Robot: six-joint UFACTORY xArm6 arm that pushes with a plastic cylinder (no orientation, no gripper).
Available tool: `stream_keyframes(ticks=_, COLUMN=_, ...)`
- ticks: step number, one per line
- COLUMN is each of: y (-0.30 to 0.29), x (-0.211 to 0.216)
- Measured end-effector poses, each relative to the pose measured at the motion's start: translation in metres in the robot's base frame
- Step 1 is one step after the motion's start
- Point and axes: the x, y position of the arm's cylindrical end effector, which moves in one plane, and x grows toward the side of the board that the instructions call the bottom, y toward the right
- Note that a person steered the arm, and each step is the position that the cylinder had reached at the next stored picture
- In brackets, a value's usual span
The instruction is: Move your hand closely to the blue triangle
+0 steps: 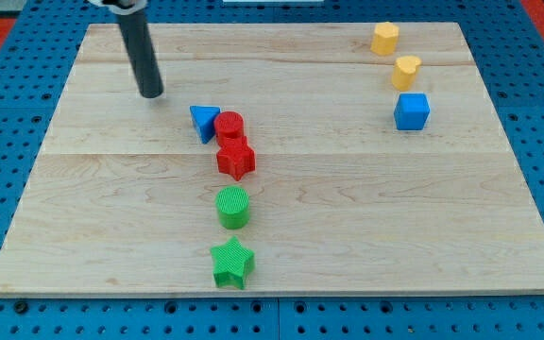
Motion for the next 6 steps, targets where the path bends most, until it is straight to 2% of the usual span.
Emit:
stream_keyframes(ticks=1, y=-0.023, x=0.007)
stream_keyframes(ticks=4, y=-0.027, x=0.095)
stream_keyframes(ticks=6, y=0.027, x=0.096)
